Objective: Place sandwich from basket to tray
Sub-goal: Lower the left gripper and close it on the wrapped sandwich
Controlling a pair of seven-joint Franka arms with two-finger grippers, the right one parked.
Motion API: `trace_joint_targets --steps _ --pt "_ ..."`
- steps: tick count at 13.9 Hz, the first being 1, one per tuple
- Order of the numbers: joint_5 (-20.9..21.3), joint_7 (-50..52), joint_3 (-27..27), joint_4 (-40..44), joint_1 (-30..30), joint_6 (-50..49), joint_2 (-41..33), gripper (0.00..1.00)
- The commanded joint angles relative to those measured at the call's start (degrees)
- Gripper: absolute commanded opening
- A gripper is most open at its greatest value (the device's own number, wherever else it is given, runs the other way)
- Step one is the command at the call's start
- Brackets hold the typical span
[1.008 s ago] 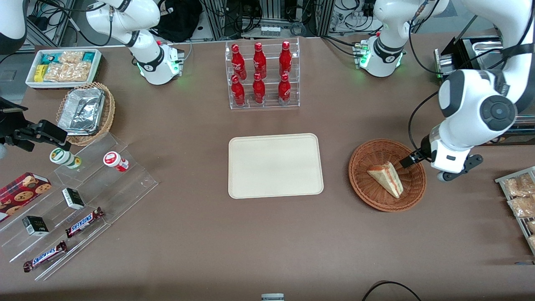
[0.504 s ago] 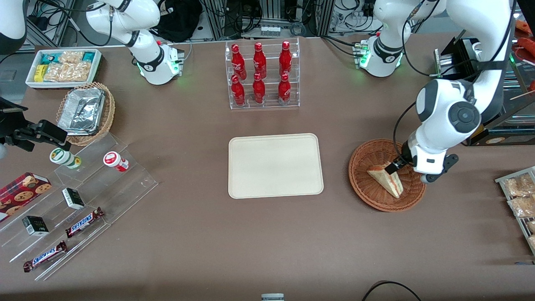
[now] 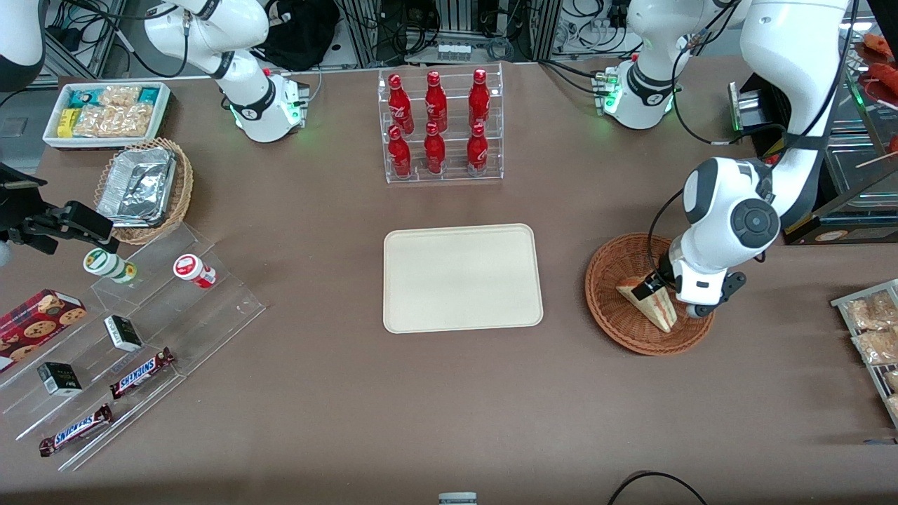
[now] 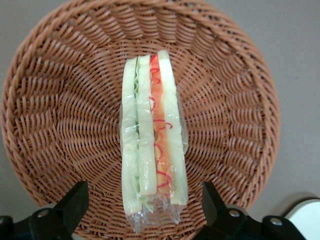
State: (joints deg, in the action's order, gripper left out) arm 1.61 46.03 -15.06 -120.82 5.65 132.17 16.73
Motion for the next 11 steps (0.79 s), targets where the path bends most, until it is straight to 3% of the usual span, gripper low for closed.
trace_joint_targets --steps 1,2,6,7,11 --pt "0.50 0.73 0.12 -0.03 -0.11 0.90 0.67 0.96" --pt "0.50 0.73 0.12 0.05 -0.11 0.81 0.76 0.87" --pt "0.41 0.73 0.21 1.02 0.06 0.73 1.03 0.18" --pt "0.41 0.73 0.30 1.54 0.06 0.46 1.03 0.12" --pt "0.41 -4.09 0.30 6.45 0.85 -6.19 0.24 0.11"
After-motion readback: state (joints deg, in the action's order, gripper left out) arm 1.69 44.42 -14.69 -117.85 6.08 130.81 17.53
